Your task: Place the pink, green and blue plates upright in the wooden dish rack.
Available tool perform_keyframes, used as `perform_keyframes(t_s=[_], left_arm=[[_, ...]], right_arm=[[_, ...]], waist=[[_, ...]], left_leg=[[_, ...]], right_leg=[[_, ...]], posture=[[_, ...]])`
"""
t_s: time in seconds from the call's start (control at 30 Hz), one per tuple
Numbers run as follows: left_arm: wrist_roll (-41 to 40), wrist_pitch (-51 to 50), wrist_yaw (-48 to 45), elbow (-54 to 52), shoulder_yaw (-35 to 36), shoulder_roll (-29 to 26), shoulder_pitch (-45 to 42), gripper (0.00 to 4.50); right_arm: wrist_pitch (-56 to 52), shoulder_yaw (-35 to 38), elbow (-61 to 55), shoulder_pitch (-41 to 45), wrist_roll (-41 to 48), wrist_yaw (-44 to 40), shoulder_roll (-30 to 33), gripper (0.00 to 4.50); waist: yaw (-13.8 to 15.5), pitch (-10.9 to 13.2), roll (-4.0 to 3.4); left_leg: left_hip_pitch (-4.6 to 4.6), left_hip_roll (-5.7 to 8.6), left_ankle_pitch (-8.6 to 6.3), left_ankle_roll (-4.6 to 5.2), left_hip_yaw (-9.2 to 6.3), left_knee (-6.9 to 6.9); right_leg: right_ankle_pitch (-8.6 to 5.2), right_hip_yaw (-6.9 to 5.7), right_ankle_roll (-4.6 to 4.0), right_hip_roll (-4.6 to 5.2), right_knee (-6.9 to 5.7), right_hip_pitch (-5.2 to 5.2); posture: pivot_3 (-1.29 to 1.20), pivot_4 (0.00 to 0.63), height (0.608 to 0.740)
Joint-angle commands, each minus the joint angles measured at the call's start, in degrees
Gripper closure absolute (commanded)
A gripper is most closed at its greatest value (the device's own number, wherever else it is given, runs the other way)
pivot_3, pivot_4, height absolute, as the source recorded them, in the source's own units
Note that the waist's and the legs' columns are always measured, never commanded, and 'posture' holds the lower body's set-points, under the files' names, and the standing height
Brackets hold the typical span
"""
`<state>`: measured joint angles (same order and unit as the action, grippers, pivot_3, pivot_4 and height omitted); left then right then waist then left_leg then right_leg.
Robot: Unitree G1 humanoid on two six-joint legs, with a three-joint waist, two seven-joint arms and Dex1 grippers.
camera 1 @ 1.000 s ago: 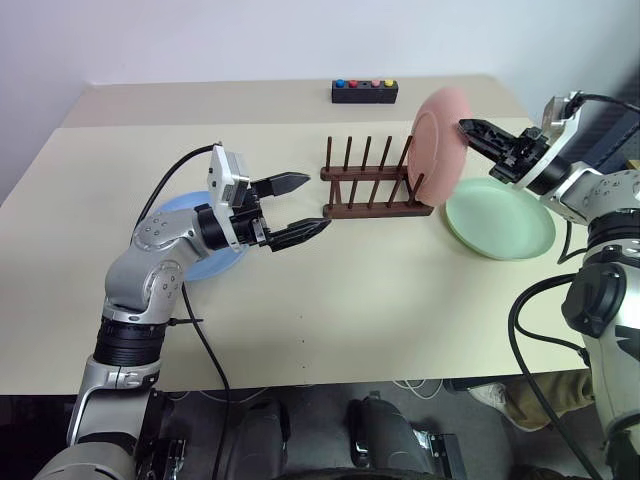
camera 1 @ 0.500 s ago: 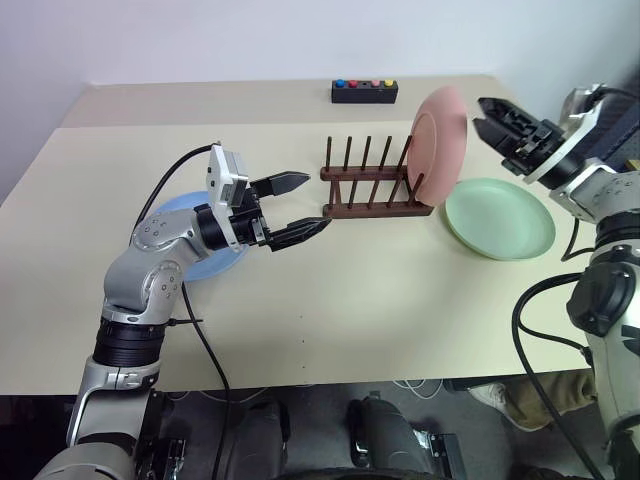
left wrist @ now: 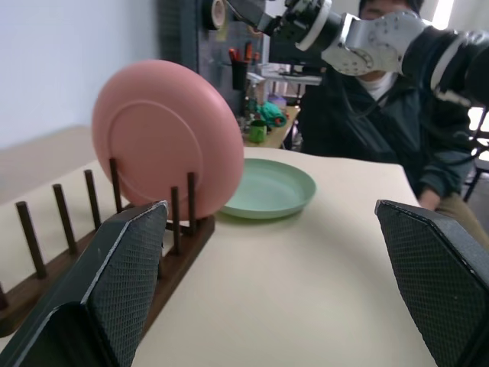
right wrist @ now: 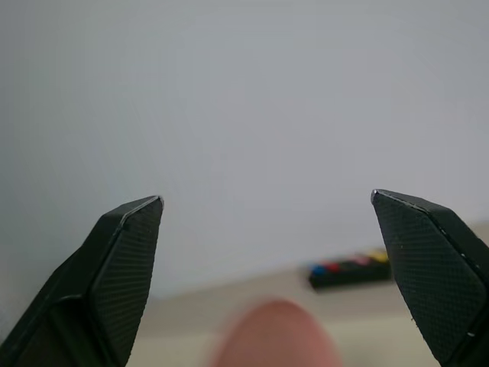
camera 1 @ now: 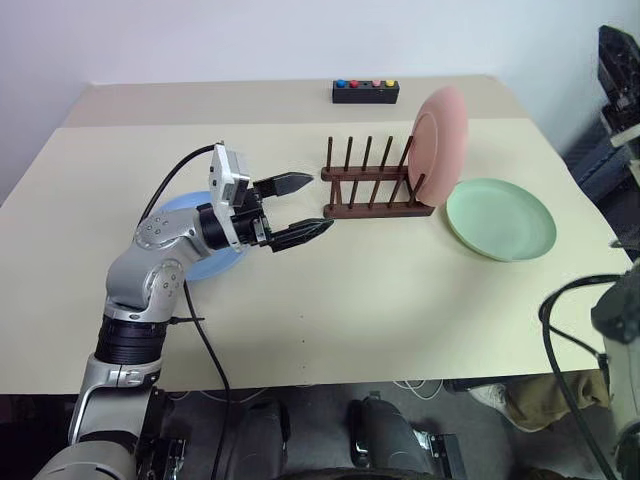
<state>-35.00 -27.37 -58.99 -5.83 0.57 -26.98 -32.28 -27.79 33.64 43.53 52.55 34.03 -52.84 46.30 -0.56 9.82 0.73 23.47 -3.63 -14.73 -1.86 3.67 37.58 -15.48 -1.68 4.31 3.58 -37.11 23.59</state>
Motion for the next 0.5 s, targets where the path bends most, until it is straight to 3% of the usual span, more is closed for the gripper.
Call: perform_keyframes(t_s=[0.03,0.23,0.5], left_arm=[[-1.05,-2.0,-1.41,0.35,-0.94,-0.34,-1.81,0.0],[-0.45,-4.91,-2.4,2.32,-3.72,0.67,-3.63,0.0],[2.94,-4.22,-4.13,3.43,-7.0,-0.03,-4.4,0.0]], right_arm=[[3.51,-3.09,-10.51,-6.06,-3.2,0.66,1.44,0.02],[5.68,-9.08,-22.99,-18.47,-8.02,-0.74,3.69,0.02],[12.82,-18.73,-26.71,-26.46,-16.98,-3.7,6.27,0.02]], waist=[[-0.05,0.01,-0.04],[-0.23,0.02,-0.08],[-0.09,0.02,-0.07]], left_leg=[[0.0,0.0,0.0,0.0,0.02,0.02],[-0.06,-0.01,0.01,-0.01,0.02,0.03],[-0.06,0.0,0.0,-0.01,0.01,0.06]], right_leg=[[0.0,0.01,0.0,0.01,-0.03,0.02],[0.0,0.05,0.0,-0.03,-0.1,0.04],[0.0,0.05,0.01,-0.03,-0.05,0.0]], posture=[[0.0,0.15,0.74],[0.0,0.15,0.74],[0.0,0.15,0.74]])
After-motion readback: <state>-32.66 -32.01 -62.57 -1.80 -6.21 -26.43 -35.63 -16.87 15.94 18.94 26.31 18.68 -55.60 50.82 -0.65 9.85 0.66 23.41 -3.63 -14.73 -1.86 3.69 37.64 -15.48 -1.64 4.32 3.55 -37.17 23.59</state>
